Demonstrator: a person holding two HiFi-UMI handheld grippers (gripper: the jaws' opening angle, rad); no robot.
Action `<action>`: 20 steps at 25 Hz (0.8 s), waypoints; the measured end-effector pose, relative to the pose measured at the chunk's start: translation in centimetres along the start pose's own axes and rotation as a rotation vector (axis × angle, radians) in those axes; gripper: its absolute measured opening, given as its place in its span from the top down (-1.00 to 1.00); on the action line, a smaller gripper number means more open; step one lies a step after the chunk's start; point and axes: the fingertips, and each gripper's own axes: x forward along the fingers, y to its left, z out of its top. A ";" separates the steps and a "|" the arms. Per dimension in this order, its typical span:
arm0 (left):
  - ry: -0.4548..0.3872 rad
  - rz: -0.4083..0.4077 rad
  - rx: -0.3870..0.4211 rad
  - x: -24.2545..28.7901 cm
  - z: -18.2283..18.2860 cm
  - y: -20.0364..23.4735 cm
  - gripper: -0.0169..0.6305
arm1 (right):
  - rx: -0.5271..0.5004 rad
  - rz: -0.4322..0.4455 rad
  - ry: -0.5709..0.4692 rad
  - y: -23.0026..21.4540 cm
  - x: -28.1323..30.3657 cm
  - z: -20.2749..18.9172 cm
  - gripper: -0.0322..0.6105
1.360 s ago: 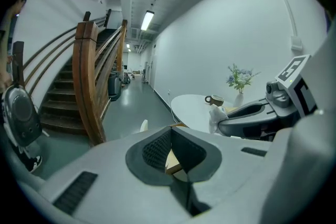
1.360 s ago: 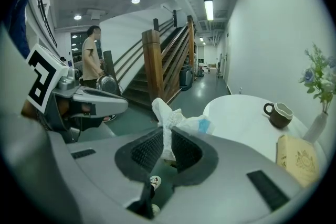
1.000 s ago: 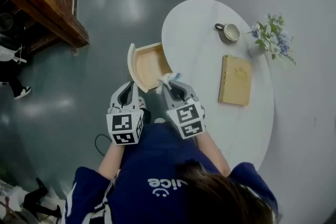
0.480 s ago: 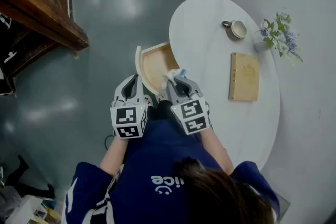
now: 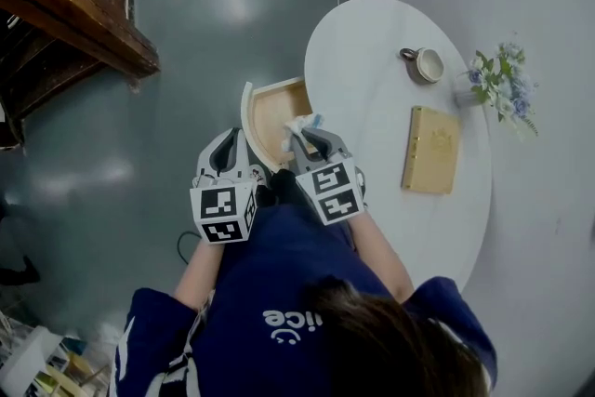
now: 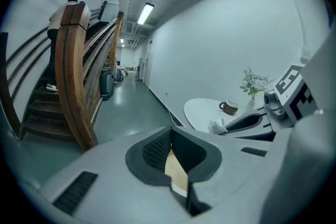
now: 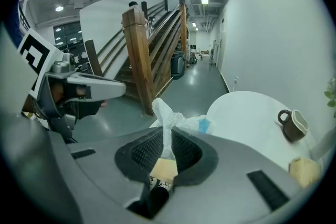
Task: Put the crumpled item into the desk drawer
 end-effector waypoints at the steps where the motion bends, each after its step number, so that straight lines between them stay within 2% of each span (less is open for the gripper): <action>1: -0.001 0.008 -0.003 0.0 0.0 0.1 0.94 | -0.003 0.007 0.007 -0.1 0.4 0.0 0.73; 14: -0.003 0.134 -0.037 -1.8 -0.1 2.5 0.94 | -0.021 0.102 0.118 0.2 5.8 -2.2 0.73; 20: 0.001 0.186 -0.030 -2.9 -0.3 3.3 0.94 | -0.047 0.115 0.177 0.1 8.7 -3.8 0.73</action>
